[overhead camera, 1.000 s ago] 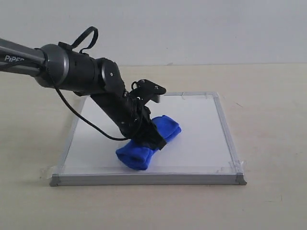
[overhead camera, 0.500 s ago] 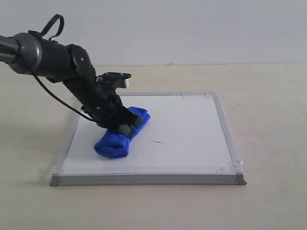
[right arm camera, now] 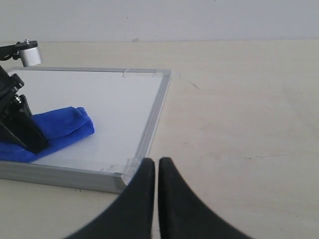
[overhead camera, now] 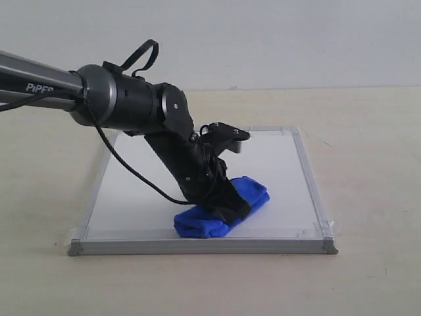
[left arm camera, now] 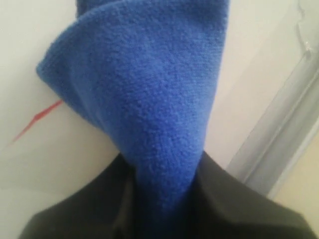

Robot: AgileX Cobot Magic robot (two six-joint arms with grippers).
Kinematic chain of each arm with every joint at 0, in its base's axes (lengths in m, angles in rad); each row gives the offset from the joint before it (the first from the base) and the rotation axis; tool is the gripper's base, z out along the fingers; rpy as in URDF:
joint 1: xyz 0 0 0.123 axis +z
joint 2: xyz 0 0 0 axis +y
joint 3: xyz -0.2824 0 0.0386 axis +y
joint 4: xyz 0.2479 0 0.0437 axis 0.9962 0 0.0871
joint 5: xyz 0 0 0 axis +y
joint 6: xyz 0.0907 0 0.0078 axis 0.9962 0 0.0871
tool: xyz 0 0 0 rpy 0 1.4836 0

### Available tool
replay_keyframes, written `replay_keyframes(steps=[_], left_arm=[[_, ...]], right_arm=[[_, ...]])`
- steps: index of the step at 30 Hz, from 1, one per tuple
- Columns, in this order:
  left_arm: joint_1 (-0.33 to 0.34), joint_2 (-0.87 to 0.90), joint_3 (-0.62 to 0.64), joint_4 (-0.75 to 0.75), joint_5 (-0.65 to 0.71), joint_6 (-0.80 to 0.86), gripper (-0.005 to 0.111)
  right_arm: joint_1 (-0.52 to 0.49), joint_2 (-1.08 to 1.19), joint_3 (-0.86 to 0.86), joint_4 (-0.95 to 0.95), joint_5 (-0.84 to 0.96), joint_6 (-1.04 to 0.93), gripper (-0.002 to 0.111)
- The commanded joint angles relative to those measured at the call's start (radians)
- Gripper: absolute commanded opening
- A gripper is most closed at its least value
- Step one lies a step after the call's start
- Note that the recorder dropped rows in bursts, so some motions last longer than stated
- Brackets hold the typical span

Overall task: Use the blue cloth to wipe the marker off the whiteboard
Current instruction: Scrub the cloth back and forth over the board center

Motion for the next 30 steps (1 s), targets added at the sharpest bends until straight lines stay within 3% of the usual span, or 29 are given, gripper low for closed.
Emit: replay_keyframes(steps=[1,6,9,17,24,30], left_arm=[[0.112,0.084,0.021,0.221,-0.018,-0.196,0.004],[0.244,0.142,0.021,0.231,0.053,-0.255,0.004],[0.256,0.161,0.021,0.203,0.094,-0.243,0.004],[0.120,0.129,0.014,0.135,0.027,-0.129,0.004],[-0.015,0.112,-0.043,0.120,0.149,-0.039,0.004],[-0.047,0.100,-0.082,0.056,0.170,-0.007,0.004]], right_arm=[[-0.004,-0.006,-0.001,-0.006,-0.008,-0.003,0.000],[-0.004,-0.006,-0.001,-0.006,-0.008,-0.003,0.000],[-0.004,-0.006,-0.001,-0.006,-0.008,-0.003,0.000],[-0.004,-0.006,-0.001,-0.006,-0.008,-0.003,0.000],[-0.004,-0.006,-0.001,-0.006,-0.010,-0.003,0.000],[-0.004,-0.006,-0.001,-0.006,-0.010,-0.003,0.000]])
